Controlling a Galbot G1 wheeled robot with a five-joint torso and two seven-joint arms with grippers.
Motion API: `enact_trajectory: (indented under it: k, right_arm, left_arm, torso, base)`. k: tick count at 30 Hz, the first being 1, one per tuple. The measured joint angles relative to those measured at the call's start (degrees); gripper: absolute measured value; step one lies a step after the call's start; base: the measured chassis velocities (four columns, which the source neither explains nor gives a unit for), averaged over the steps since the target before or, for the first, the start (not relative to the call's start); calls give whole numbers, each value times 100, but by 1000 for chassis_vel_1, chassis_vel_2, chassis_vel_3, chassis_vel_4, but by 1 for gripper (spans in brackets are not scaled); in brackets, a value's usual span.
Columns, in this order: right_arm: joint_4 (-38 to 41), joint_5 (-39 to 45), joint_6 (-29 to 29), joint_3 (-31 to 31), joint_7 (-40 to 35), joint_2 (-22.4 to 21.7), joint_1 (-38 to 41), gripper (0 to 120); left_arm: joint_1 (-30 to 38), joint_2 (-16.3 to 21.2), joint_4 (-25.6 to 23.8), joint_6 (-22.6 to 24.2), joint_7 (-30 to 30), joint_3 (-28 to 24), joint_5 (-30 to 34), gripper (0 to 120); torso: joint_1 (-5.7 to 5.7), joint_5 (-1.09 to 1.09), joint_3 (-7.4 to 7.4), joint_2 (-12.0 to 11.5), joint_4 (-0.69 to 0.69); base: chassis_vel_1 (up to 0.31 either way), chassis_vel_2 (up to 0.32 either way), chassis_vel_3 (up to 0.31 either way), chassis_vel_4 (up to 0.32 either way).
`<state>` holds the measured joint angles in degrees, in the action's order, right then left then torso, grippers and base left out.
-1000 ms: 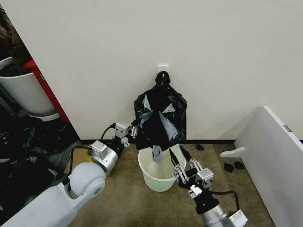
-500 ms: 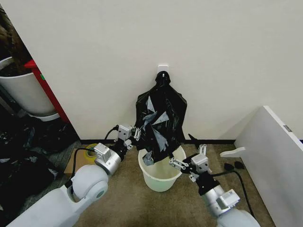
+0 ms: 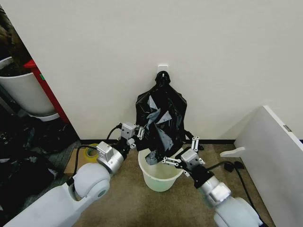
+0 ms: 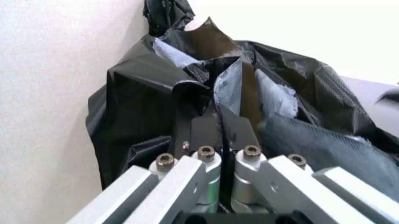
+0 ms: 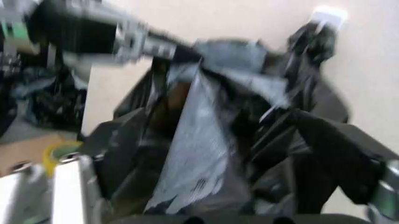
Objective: Place the garbage bag over the trash bin.
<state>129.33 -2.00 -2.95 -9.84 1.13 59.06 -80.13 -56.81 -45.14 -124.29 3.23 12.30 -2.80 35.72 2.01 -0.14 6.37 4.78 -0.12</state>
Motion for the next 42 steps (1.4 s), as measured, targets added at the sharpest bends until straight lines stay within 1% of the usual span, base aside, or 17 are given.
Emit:
enact_trajectory:
  k: [1, 2, 4, 6, 9, 10, 14, 15, 19, 20, 23, 27, 32, 37, 40, 41, 42]
  right_arm:
    - [-68, 14, -101, 80, -5, -29, 86, 79]
    - [-68, 14, -101, 80, -5, -29, 86, 79]
    - [-136, 52, -228, 179, -29, -44, 227, 69]
    - [-148, 77, -258, 203, -38, -46, 269, 67]
    - [-208, 233, -422, 305, -130, -55, 483, 50]
    - [-208, 233, -422, 305, -130, -55, 483, 50]
    - [-220, 310, -485, 340, -188, -63, 514, 32]
    - [-220, 310, -485, 340, -188, -63, 514, 32]
    - [-224, 359, -505, 335, -236, -62, 508, 15]
    - [-224, 359, -505, 335, -236, -62, 508, 15]
    - [-192, 498, -512, 297, -305, -46, 468, 0]
    - [-55, 706, -511, 198, -362, 0, 391, 0]
    - [333, 1393, -468, -2, -470, 70, 101, 0]
    - [540, 1756, -406, -83, -518, 111, -67, 0]
    - [1004, 2545, -290, -209, -653, 256, -495, 0]
    - [1004, 2545, -290, -209, -653, 256, -495, 0]
    - [1177, 2790, -289, -241, -705, 324, -686, 0]
  left_arm:
    - [-29, 1, -9, 1, 0, 16, -5, 0]
    - [-29, 1, -9, 1, 0, 16, -5, 0]
    - [-80, 1, -16, 1, -6, 54, -21, 0]
    - [-93, 0, -15, 1, -7, 61, -25, 0]
    - [-183, -9, -17, -1, -9, 140, -37, 0]
    - [-183, -9, -17, -1, -9, 140, -37, 0]
    - [-248, -3, -24, -13, -10, 203, -38, 0]
    - [-248, -3, -24, -13, -10, 203, -38, 0]
    - [-246, -21, -27, -18, -10, 210, -36, 0]
    - [-246, -21, -27, -18, -10, 210, -36, 0]
    - [-257, -35, -46, -18, -6, 217, -35, 0]
    - [-321, -34, -96, -21, -5, 243, -25, 0]
    - [-496, -33, -184, -45, -1, 335, -17, 0]
    - [-674, -37, -273, -62, -1, 456, 4, 0]
    - [-1236, -29, -641, -112, 0, 796, 66, 0]
    - [-1236, -29, -641, -112, 0, 796, 66, 0]
    - [-1487, -10, -825, -122, -2, 875, 70, 0]
  torso:
    - [0, 0, 0, 0, 0]
    - [0, 0, 0, 0, 0]
    - [0, 0, 0, 0, -1]
    - [0, 0, 0, 0, 0]
    - [0, 0, 0, 0, 0]
    - [0, 0, 0, 0, 0]
    - [0, 0, 0, 0, -1]
    - [0, 0, 0, 0, -1]
    - [0, 0, 0, 0, -1]
    - [0, 0, 0, 0, -1]
    - [0, 0, 0, 0, -1]
    - [0, 0, 0, 0, 0]
    - [-1, -1, 0, 0, -1]
    - [-1, 0, -1, 0, -1]
    - [-1, -1, -1, 0, 0]
    - [-1, -1, -1, 0, 0]
    - [-2, -1, -2, 0, 0]
  base:
    - [0, 0, 0, 0]
    - [0, 0, 0, 0]
    - [0, 0, 0, 0]
    - [0, 0, 0, 0]
    - [0, 0, 0, 0]
    - [0, 0, 0, 0]
    - [0, 0, 0, 0]
    - [0, 0, 0, 0]
    - [0, 0, 0, 0]
    - [0, 0, 0, 0]
    - [0, 0, 0, 0]
    - [0, 0, 0, 0]
    - [0, 0, 0, 0]
    - [0, 0, 0, 0]
    - [0, 0, 0, 0]
    - [0, 0, 0, 0]
    - [0, 0, 0, 0]
